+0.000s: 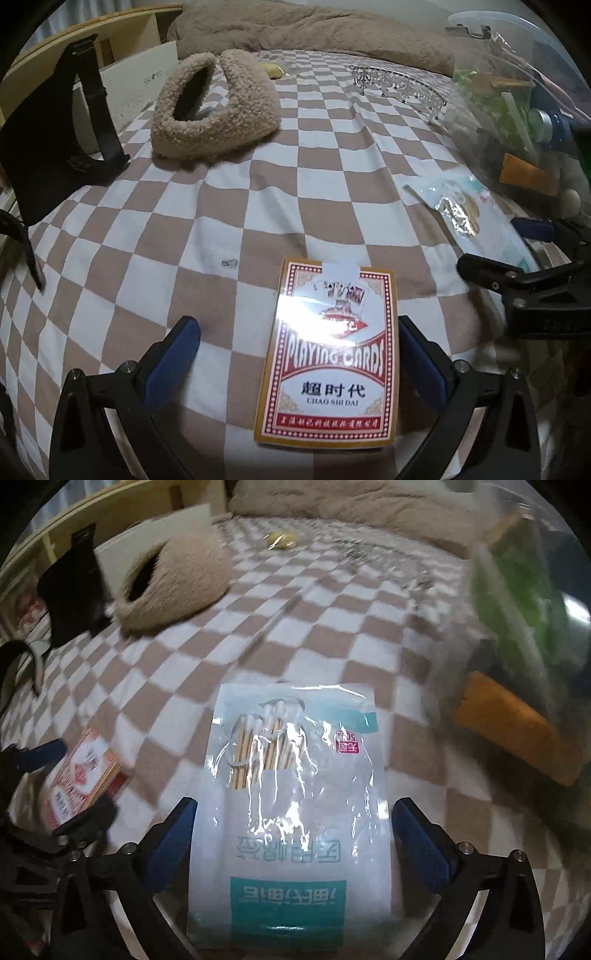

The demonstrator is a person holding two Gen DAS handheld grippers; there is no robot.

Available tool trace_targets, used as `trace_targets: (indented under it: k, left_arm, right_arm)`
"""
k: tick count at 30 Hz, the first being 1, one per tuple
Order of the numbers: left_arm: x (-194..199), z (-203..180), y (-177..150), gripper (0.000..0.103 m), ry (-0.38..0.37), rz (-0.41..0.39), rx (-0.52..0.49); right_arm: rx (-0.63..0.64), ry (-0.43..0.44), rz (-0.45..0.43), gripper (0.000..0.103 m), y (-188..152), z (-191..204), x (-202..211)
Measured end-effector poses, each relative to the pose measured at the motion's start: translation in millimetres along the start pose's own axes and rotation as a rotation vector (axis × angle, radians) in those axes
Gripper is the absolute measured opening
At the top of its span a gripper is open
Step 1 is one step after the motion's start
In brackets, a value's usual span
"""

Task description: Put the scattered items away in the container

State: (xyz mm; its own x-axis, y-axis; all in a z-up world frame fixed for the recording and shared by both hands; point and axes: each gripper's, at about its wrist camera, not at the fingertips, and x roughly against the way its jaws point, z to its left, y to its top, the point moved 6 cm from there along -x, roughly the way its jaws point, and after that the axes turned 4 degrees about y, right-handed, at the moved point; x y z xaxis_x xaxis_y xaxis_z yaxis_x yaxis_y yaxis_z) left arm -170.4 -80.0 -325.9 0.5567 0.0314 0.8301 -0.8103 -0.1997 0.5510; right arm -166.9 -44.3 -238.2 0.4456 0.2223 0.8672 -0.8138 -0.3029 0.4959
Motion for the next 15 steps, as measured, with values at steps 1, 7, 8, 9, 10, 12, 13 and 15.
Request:
trace_targets:
  k: [1, 7, 8, 9, 10, 12, 13, 15]
  left_arm:
    - [-1.1, -0.4, -0.4, 0.103, 0.001, 0.002, 0.000]
    - [2.7, -2.1, -2.6, 0.096, -0.019, -0.020, 0.004]
    - [3.0, -3.2, -2.5, 0.094, -0.033, -0.024, 0.002]
    - [3.4, -4.3, -3.0, 0.093, -0.044, -0.028, -0.001]
    - [4.1, -5.4, -3.6, 0.091, -0.048, -0.030, -0.006]
    - [6.7, -9.0, -4.1, 0.081, -0.062, -0.029, -0.021]
    - [8.3, -11.5, -3.7, 0.072, -0.079, -0.025, -0.029]
    - [9.8, -15.1, -2.5, 0.061, -0.100, -0.015, -0.036]
  right_arm:
    - [0.020, -0.015, -0.009, 0.101, -2.2, -3.0, -0.5]
    - [0.034, 0.002, -0.056, 0.074, -16.4, -15.1, 20.9]
    - [0.037, -0.002, -0.060, 0.074, -20.3, -17.8, 25.2]
    - [0.041, -0.008, -0.064, 0.074, -24.5, -20.6, 28.9]
    - [0.043, -0.014, -0.071, 0.074, -28.4, -23.2, 32.3]
    - [0.023, -0.004, -0.078, 0.074, -36.4, -31.4, 39.9]
    - [0.007, 0.006, -0.080, 0.074, -39.5, -36.4, 44.0]
    - [-0.021, 0.015, -0.087, 0.073, -47.6, -43.9, 56.0]
